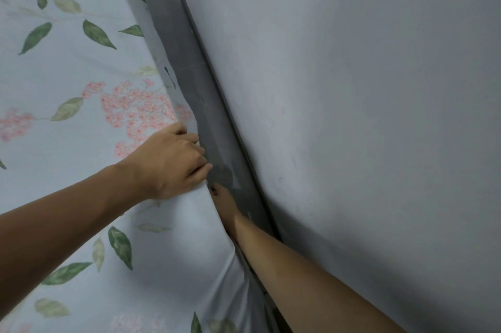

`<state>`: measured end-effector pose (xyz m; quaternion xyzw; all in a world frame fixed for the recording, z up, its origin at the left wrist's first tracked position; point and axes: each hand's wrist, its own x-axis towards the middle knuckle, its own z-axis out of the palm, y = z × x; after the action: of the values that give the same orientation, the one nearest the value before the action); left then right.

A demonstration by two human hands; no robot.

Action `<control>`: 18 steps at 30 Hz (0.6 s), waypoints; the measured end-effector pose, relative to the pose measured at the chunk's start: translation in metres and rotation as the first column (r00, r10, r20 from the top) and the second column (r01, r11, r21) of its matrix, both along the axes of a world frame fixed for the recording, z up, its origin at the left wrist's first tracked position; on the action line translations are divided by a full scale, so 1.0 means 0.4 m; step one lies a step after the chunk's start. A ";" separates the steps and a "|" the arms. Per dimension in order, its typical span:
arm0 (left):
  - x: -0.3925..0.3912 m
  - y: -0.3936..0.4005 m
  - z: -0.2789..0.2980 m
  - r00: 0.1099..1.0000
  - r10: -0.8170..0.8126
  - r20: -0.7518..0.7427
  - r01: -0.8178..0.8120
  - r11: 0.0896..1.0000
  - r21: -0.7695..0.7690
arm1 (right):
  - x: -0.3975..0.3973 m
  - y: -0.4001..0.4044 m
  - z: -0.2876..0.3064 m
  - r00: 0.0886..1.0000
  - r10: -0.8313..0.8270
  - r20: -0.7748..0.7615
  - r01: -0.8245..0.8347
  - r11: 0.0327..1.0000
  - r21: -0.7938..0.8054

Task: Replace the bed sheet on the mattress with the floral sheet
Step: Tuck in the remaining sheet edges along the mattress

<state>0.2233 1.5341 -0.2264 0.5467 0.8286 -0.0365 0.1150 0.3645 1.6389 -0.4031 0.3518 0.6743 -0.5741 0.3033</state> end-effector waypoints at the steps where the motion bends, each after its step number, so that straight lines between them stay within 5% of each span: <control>1: 0.001 -0.001 -0.001 1.000 0.007 0.006 -0.007 1.000 0.006 | 0.002 0.003 0.009 1.000 0.004 -0.022 -0.003 0.999 0.051; 14: -0.031 -0.026 -0.041 0.994 0.051 0.092 -0.068 0.980 0.189 | -0.108 0.082 0.029 0.978 0.208 0.003 -0.204 0.954 0.219; 18: -0.179 -0.067 -0.029 0.981 0.192 -0.006 -0.184 0.947 0.265 | -0.219 0.028 0.030 0.974 -0.180 -0.136 0.198 0.972 0.129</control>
<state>0.1517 1.5073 -0.2381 0.4751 0.8761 0.0762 0.0311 0.2770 1.6502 -0.3911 0.3991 0.6942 -0.5716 0.1792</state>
